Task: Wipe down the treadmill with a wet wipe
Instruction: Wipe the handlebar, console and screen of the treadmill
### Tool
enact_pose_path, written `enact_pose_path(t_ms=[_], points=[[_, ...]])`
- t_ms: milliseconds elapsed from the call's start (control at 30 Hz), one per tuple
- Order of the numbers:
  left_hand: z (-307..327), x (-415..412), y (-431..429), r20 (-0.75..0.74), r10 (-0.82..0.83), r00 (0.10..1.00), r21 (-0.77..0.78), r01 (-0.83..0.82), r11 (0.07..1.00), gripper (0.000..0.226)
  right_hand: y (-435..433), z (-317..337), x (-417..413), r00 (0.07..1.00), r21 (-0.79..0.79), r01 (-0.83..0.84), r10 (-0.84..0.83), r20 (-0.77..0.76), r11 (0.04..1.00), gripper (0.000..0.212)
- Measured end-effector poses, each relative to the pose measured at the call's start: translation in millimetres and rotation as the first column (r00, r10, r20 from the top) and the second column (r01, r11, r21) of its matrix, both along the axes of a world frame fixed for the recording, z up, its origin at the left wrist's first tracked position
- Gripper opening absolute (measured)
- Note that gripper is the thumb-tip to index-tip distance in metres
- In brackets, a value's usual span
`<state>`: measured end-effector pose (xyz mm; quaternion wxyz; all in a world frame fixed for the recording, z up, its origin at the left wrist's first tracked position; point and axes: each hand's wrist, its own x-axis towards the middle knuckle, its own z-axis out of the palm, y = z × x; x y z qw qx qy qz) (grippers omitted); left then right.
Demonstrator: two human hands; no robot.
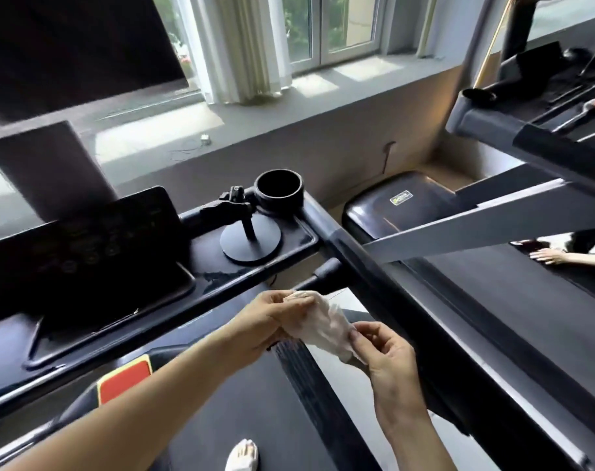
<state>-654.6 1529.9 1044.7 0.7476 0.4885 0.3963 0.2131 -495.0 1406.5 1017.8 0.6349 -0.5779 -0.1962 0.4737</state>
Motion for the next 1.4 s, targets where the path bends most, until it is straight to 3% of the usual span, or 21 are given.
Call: enact_pose_path(t_ms=[100,167,233,300,400,433,533,600,767,933,1000,1067,1100,1167,1233,1300,1367,1400], points=[[12.6,-1.7,36.3,-0.03,0.082,0.996,0.091,-0.079,0.993,0.018,19.6,4.2,-2.1,0.992,-0.038,0.028,-0.033,-0.123,0.999,0.005],[20.0,5.6,55.8,-0.162,0.138,0.977,0.293,-0.086,0.952,0.016,37.4,3.9,-5.1,0.978,-0.085,0.047,-0.063,-0.2,0.995,0.006],[17.5,16.1,72.6,-0.322,0.261,0.91,0.578,-0.029,0.815,0.03,58.0,-1.0,-7.3,0.962,-0.146,0.105,-0.137,-0.238,0.984,0.01],[5.7,27.9,84.7,-0.451,0.4,0.798,0.778,0.132,0.614,0.044,76.7,-9.5,-8.7,0.946,-0.203,0.194,-0.238,-0.221,0.96,0.014],[-7.8,34.3,89.5,-0.579,0.532,0.618,0.813,0.393,0.429,0.032,95.1,-23.3,-9.7,0.913,-0.29,0.309,-0.368,-0.177,0.906,0.018],[-10.8,34.3,88.7,-0.531,0.565,0.632,0.846,0.363,0.39,0.029,98.3,-26.2,-10.0,0.902,-0.315,0.326,-0.393,-0.18,0.891,0.018],[-19.2,37.9,70.6,-0.317,0.505,0.803,0.942,0.204,0.268,0.017,100.0,-30.4,-10.8,0.888,-0.366,0.352,-0.431,-0.161,0.862,0.012],[-30.0,43.4,64.0,-0.295,0.437,0.85,0.952,0.223,0.209,0.009,101.9,-28.9,-12.1,0.879,-0.382,0.373,-0.454,-0.147,0.846,0.01],[-38.4,63.4,88.3,-0.357,0.435,0.827,0.934,0.305,0.186,0.01,102.0,-21.0,-12.4,0.871,-0.398,0.422,-0.486,-0.071,0.815,0.014],[-45.1,74.9,83.6,-0.488,0.334,0.806,0.851,0.355,0.386,0.023,114.0,-15.5,-26.8,0.873,-0.395,0.423,-0.483,-0.063,0.815,0.017],[-45.5,79.8,71.8,-0.526,0.271,0.807,0.824,0.403,0.398,0.018,118.0,-12.1,-27.0,0.877,-0.385,0.404,-0.471,-0.096,0.83,0.018],[-52.0,84.2,62.7,-0.512,0.291,0.808,0.857,0.459,0.233,0.02,108.9,-5.9,-18.7,0.924,-0.402,0.335,-0.381,-0.037,0.852,0.016],[-56.6,84.7,62.5,-0.531,0.267,0.804,0.846,0.488,0.213,0.021,99.0,-0.8,-13.4,0.962,-0.422,0.261,-0.272,0.035,0.869,0.015],[-61.1,84.8,70.0,-0.634,0.159,0.756,0.758,0.568,0.322,0.024,78.0,14.3,1.1,0.968,-0.478,0.102,0.024,0.25,0.873,0.016],[-60.4,87.1,80.6,-0.73,0.121,0.673,0.664,0.656,0.358,0.023,72.6,33.7,20.5,0.791,-0.485,0.08,0.24,0.563,0.871,0.021],[-51.6,93.4,90.0,-0.768,0.076,0.636,0.596,0.667,0.446,0.024,86.4,47.9,37.9,0.505,-0.368,0.146,0.25,0.826,0.918,0.021],[-39.7,100.3,102.3,-0.822,0.0,0.569,0.472,0.682,0.559,0.018,110.9,48.9,52.0,0.258,-0.259,0.162,0.213,0.942,0.952,0.009],[-32.2,104.1,108.5,-0.853,-0.076,0.516,0.369,0.701,0.61,0.015,122.6,45.5,58.1,0.17,-0.299,0.127,0.276,0.946,0.946,0.008]])
